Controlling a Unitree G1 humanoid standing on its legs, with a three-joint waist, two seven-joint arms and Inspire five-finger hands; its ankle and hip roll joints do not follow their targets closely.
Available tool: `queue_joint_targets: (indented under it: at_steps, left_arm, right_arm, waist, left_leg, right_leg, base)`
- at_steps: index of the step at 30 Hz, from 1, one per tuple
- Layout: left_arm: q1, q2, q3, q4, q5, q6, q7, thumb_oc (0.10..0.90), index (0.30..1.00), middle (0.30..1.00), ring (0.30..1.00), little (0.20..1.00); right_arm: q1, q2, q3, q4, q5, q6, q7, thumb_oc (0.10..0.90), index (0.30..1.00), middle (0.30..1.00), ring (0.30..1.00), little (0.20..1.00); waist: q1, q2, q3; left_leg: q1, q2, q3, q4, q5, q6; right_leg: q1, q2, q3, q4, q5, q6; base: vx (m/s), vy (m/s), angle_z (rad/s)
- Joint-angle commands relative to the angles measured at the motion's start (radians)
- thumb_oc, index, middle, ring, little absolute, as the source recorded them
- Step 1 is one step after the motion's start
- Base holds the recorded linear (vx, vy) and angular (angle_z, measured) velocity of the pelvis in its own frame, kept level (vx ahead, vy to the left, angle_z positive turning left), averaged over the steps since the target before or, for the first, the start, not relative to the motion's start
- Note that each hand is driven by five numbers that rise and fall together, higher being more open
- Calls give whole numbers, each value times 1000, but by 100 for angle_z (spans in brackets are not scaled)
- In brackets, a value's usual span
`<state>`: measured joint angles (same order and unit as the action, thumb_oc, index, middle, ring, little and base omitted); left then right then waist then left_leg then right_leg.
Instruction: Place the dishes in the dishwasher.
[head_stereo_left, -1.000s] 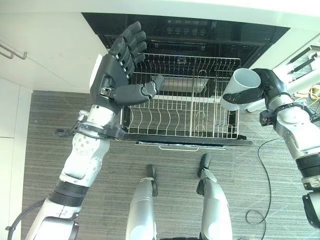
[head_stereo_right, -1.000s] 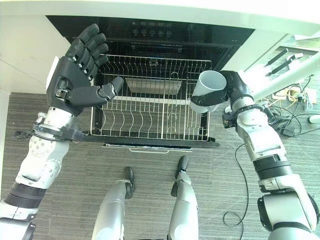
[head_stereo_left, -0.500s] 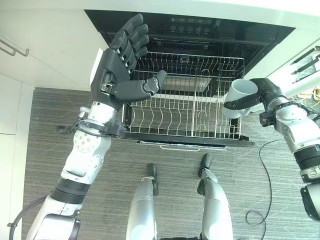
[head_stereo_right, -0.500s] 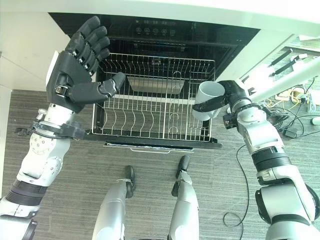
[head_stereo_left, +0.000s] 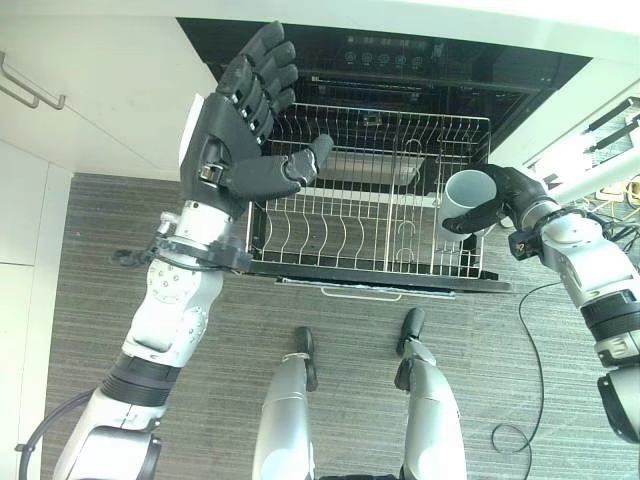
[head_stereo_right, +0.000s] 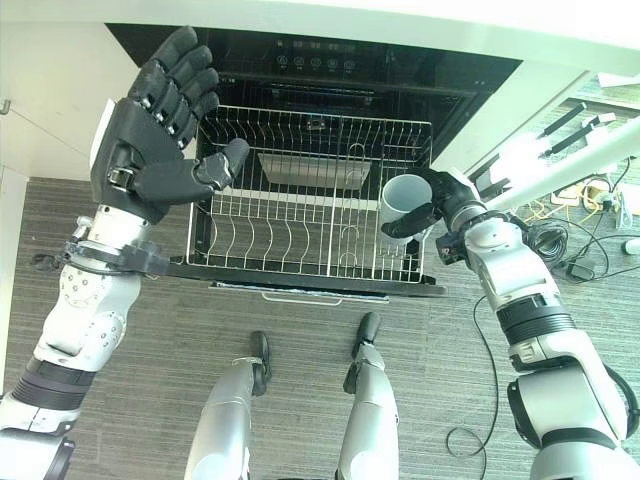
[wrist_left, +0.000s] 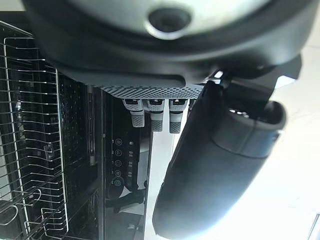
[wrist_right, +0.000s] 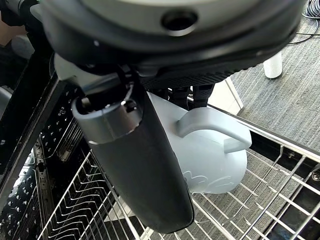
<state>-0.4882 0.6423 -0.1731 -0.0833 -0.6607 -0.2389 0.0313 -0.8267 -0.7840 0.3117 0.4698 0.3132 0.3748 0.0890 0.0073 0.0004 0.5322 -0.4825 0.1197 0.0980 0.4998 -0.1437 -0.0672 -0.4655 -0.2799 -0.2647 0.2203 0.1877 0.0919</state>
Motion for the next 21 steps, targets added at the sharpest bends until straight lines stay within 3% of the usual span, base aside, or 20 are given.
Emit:
queue_joint_targets:
  at_steps: [1,5,7,9,10,11,12,15,17,19,21]
  left_arm:
    - [-14,-31,-15,-129,1,-113,-26,800,900,900,900,900]
    - [-1,-29,-16,-130,3,-117,-29,800,900,900,900,900]
    - [6,-33,-16,-130,12,-115,-34,800,900,900,900,900]
    - [11,-30,-14,-127,7,-116,-34,800,900,900,900,900]
    - [12,-30,-21,-122,11,-125,-28,800,900,900,900,900]
    - [9,-37,-26,-119,15,-124,-17,800,900,900,900,900]
    - [7,-37,-32,-124,18,-117,-8,800,900,900,900,900]
    - [-8,-26,-48,-104,22,-123,15,800,900,900,900,900]
    - [-9,-29,-47,-108,27,-112,20,800,900,900,900,900]
    - [-10,-26,-46,-109,29,-111,20,800,900,900,900,900]
    - [-1,-19,-35,-122,18,-101,12,800,900,900,900,900]
  right_arm:
    - [-74,-41,-30,-105,-60,-77,-39,800,900,900,900,900]
    - [-73,-46,-49,-158,-56,-107,-82,800,900,900,900,900]
    - [-67,-44,-71,-218,-40,-83,-93,800,900,900,900,900]
    - [-63,-46,-77,-229,-131,-64,-77,800,900,900,900,900]
    - [-58,-44,-74,-248,33,-41,-100,800,900,900,900,900]
    - [-40,-19,-80,-246,-83,-37,-133,800,900,900,900,900]
    - [-24,-9,-78,-242,-113,-16,-102,800,900,900,900,900]
    - [-8,-20,-65,-263,-42,-18,-136,800,900,900,900,900]
    - [-1,-18,-76,-264,-130,-3,-162,800,900,900,900,900]
    - [-17,-42,-63,-243,-75,-3,-156,800,900,900,900,900]
    - [-18,-48,-63,-226,-129,6,-145,800,900,900,900,900]
  waist:
    - [31,22,-101]
    - [28,16,-103]
    - [24,13,-107]
    - [22,13,-109]
    - [18,12,-109]
    - [13,16,-110]
    - [12,13,-111]
    - [2,6,-113]
    - [2,3,-113]
    - [4,1,-112]
    - [11,2,-113]
  left_leg:
    - [169,-22,0,-200,-101,25]
    - [171,-20,1,-200,-102,26]
    - [172,-17,2,-200,-104,28]
    - [177,-15,4,-200,-106,27]
    - [177,-12,7,-200,-104,27]
    - [181,-11,14,-200,-105,25]
    - [182,-11,12,-200,-107,25]
    - [184,-5,23,-200,-107,29]
    - [186,-6,25,-200,-106,29]
    - [183,-5,25,-200,-104,29]
    - [181,-8,22,-200,-103,30]
  right_leg:
    - [8,2,-17,80,-214,99]
    - [13,7,-14,80,-216,99]
    - [15,11,-10,80,-218,99]
    - [19,16,-7,80,-219,98]
    - [20,16,-5,80,-218,97]
    - [22,17,-3,80,-220,96]
    - [23,19,3,80,-221,96]
    - [29,24,9,80,-222,95]
    - [35,26,9,80,-225,93]
    - [36,25,6,80,-224,94]
    - [38,25,4,80,-226,95]
  base:
    - [0,0,0]
    - [0,0,0]
    - [0,0,0]
    - [0,0,0]
    - [34,37,-1]
    - [36,34,0]
    - [49,39,-2]
    - [15,7,-1]
    - [0,0,0]
    - [-1,-2,-2]
    - [2,-11,-7]
